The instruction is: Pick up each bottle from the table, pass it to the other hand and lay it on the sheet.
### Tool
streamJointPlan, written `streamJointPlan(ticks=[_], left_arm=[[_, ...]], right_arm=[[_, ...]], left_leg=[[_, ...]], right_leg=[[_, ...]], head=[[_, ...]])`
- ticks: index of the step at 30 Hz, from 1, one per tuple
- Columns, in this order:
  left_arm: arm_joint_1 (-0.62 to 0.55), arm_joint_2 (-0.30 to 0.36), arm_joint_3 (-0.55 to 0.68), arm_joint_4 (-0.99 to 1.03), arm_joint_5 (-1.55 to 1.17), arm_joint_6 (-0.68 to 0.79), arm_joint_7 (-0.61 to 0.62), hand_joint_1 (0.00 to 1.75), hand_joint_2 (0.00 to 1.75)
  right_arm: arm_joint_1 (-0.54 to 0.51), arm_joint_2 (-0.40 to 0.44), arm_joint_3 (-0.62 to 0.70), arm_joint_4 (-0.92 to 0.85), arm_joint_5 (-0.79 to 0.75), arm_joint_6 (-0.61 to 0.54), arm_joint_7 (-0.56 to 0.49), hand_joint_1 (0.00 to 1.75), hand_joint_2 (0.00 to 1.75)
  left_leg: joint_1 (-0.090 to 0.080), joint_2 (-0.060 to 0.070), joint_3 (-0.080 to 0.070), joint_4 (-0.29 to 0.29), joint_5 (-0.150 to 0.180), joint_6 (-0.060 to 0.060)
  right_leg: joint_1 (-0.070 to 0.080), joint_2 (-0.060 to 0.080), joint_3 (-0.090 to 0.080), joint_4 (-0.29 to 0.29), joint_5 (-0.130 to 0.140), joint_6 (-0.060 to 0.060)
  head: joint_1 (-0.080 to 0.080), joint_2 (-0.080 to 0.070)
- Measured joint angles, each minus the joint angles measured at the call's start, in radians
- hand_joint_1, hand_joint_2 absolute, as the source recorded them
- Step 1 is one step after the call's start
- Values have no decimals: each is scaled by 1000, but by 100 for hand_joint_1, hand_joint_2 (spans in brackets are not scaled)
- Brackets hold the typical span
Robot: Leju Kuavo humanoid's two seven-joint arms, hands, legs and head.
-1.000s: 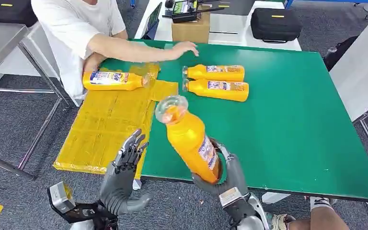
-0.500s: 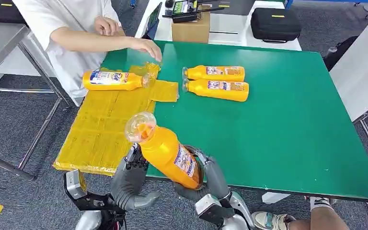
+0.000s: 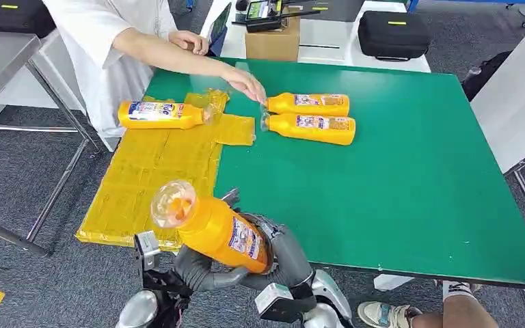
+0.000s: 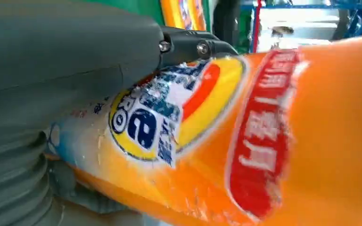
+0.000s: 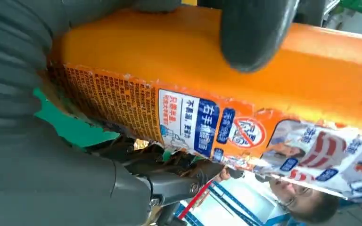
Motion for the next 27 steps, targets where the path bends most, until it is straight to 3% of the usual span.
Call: streamJointPlan(ticks=[4, 5, 6, 7, 8, 24, 25, 27], left_arm=[[-15, 0, -5, 7, 5, -13, -5, 14, 175], [-17, 0, -6, 8, 11, -19, -6, 152, 175], [-20, 0, -6, 8, 17, -26, -6, 162, 175], [-23, 1, -8, 8, 26, -34, -7, 162, 175], [-27, 2, -9, 9, 35, -42, -7, 175, 175], [-33, 7, -5, 11, 84, -60, -18, 175, 175], [-33, 7, -5, 11, 84, -60, -18, 175, 175], [-33, 7, -3, 11, 87, -61, -19, 175, 175]], right_arm=[[-15, 0, 11, 14, -10, 11, 0, 175, 175], [-19, 0, 14, 18, -14, 13, 0, 175, 175], [-22, 0, 17, 22, -20, 18, 0, 175, 175], [-26, 0, 19, 28, -26, 22, 0, 175, 175], [-29, 0, 21, 34, -32, 26, -2, 175, 175], [-44, 1, 29, 56, -49, 32, -6, 171, 175], [-45, 1, 29, 56, -49, 32, -6, 0, 175], [-46, 2, 32, 59, -50, 32, -6, 0, 175]], left_leg=[[0, 0, 0, 0, 0, 0], [0, 0, 0, 0, 0, 0], [0, 0, 0, 0, 0, 0], [0, 0, 0, 0, 0, 0], [0, 0, 0, 0, 0, 0], [0, 0, 0, 0, 0, 0], [0, 0, 0, 0, 0, 0], [0, 0, 0, 0, 0, 0]], right_leg=[[0, 0, 0, 0, 0, 0], [0, 0, 0, 0, 0, 0], [0, 0, 0, 0, 0, 0], [0, 0, 0, 0, 0, 0], [0, 0, 0, 0, 0, 0], [0, 0, 0, 0, 0, 0], [0, 0, 0, 0, 0, 0], [0, 0, 0, 0, 0, 0]], head=[[0, 0], [0, 0], [0, 0], [0, 0], [0, 0], [0, 0], [0, 0], [0, 0]])
